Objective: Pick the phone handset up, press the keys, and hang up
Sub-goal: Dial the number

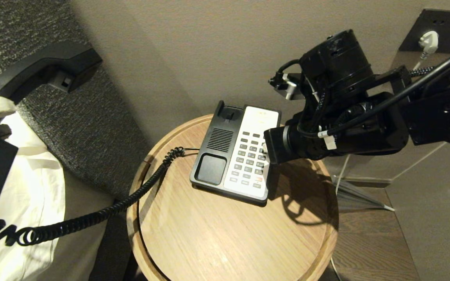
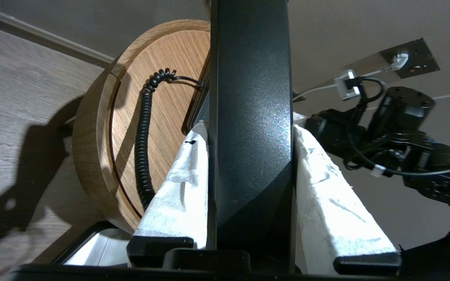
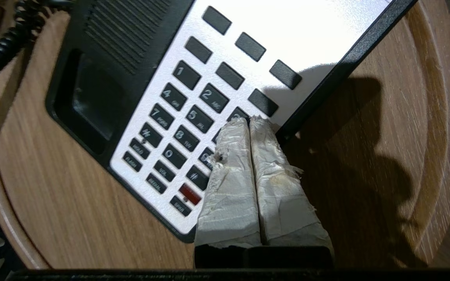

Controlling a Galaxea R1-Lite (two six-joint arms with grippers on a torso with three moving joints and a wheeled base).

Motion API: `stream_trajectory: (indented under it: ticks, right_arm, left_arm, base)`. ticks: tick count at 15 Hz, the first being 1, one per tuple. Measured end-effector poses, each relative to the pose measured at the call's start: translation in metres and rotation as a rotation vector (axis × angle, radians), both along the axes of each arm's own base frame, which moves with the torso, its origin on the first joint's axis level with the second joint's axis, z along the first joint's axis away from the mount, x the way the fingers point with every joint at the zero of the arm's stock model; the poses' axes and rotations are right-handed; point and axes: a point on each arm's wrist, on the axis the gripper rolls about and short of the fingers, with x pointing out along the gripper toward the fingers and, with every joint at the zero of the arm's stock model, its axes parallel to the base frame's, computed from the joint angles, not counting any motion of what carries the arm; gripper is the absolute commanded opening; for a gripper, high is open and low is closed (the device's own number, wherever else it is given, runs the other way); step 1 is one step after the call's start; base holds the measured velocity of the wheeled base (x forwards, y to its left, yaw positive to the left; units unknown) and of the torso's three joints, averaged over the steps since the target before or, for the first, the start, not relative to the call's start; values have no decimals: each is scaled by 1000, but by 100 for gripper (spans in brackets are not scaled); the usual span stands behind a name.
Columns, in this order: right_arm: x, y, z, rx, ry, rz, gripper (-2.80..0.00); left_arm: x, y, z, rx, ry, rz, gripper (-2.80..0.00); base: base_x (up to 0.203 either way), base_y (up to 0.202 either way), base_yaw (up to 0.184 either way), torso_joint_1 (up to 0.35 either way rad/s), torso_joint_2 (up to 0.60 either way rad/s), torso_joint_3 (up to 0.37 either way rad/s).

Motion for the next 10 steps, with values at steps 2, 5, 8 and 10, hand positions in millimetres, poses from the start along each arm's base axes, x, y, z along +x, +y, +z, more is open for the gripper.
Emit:
stream_trajectory:
  ticks: [2, 5, 8, 10]
  right_arm:
    - [-2, 0, 2, 3, -4, 3, -280]
    - [0, 1, 1, 8, -10, 2, -280]
    - [1, 6, -1, 13, -5, 14, -280]
    - [3, 8, -3, 6, -2, 12, -280]
  left_arm:
    - [0, 0, 0, 0, 0, 0, -280]
    - [-1, 1, -1, 0, -1, 0, -280]
    - [-2, 1, -1, -1, -1, 0, -280]
    - [-2, 2, -3, 2, 2, 0, -280]
  base:
    - [0, 0, 0, 0, 0, 0]
    - [0, 0, 0, 0, 0, 0]
    - [0, 0, 0, 0, 0, 0]
    - [0, 0, 0, 0, 0, 0]
